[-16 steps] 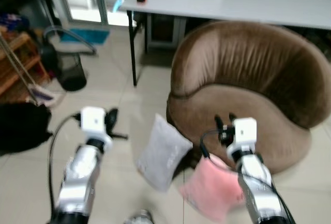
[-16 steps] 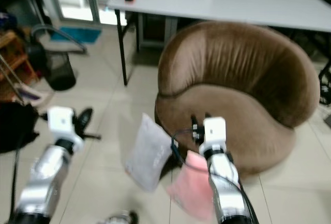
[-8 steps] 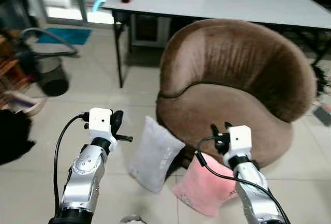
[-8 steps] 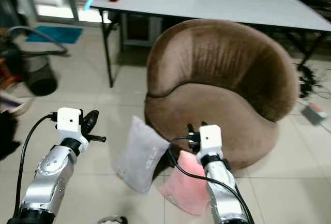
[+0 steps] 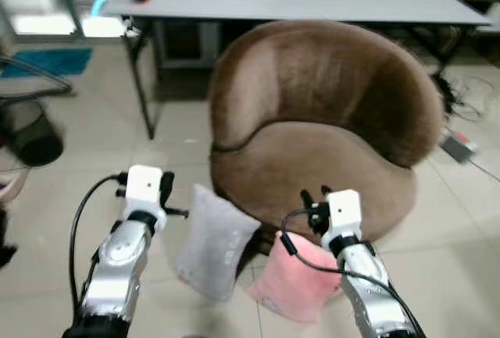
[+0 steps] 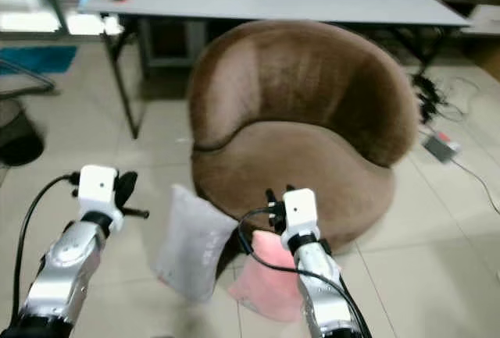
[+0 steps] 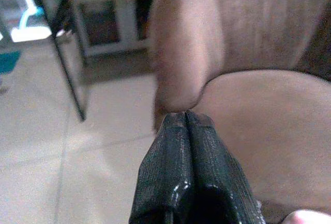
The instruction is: Move the pillow to the sofa from floor
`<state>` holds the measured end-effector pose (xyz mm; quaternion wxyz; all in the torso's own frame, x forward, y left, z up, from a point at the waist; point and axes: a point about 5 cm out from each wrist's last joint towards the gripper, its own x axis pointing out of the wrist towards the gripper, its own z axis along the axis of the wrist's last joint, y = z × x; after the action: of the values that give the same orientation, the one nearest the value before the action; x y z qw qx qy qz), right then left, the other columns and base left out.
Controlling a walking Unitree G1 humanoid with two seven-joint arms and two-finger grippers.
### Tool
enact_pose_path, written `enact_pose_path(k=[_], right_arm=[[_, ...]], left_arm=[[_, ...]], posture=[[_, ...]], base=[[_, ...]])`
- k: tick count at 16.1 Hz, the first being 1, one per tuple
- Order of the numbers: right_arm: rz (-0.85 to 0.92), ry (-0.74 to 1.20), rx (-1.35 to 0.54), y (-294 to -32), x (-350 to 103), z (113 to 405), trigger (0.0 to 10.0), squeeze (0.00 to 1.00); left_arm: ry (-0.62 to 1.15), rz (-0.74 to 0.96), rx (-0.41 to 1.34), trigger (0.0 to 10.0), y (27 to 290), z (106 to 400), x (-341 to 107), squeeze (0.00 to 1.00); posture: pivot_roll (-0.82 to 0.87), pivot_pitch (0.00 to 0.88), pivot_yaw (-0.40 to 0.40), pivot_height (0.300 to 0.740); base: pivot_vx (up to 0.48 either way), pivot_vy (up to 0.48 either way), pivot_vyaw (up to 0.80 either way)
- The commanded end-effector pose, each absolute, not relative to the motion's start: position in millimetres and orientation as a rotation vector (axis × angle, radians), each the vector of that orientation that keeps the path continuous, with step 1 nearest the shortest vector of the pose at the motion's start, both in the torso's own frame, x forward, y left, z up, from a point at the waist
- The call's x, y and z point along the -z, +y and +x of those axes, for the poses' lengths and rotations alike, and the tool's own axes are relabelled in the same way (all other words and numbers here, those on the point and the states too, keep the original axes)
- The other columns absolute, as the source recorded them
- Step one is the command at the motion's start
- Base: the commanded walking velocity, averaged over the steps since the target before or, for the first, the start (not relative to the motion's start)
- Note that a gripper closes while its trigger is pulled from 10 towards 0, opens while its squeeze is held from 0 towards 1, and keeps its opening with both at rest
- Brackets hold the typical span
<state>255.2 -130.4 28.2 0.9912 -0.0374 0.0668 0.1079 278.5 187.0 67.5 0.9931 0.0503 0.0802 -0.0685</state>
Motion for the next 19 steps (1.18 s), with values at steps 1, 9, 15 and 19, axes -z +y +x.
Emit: enact_pose_path(k=[1, 9, 15, 19], right_arm=[[-0.079, 0.168, -0.199, -137.6, -21.8, 252.3, 10.0, 0.0], [-0.08, 0.181, -0.232, -131.1, -18.8, 251.1, 10.0, 0.0], [-0.088, 0.193, -0.229, -134.2, -16.5, 246.4, 10.0, 0.0], [-0.092, 0.201, -0.234, -134.2, -14.9, 244.9, 10.0, 0.0]], left_arm=[[0.182, 0.111, 0.161, 10.0, 177.7, 279.2, -62.9, 0.0], [0.193, 0.079, 0.116, 10.0, 182.5, 280.7, -61.2, 0.0], [0.206, 0.071, 0.112, 10.0, 179.7, 283.2, -57.2, 0.0], [0.213, 0.099, 0.113, 10.0, 179.8, 282.7, -54.5, 0.0]], posture=[[0.15, 0.051, -0.032, 0.74], [0.12, 0.057, -0.033, 0.74], [0.1, 0.06, -0.031, 0.74], [0.1, 0.059, -0.028, 0.74]], base=[[0.0, -0.435, 0.0], [0.169, -0.37, 0.0], [0.479, 0.0, 0.0], [0.478, 0.0, 0.0]])
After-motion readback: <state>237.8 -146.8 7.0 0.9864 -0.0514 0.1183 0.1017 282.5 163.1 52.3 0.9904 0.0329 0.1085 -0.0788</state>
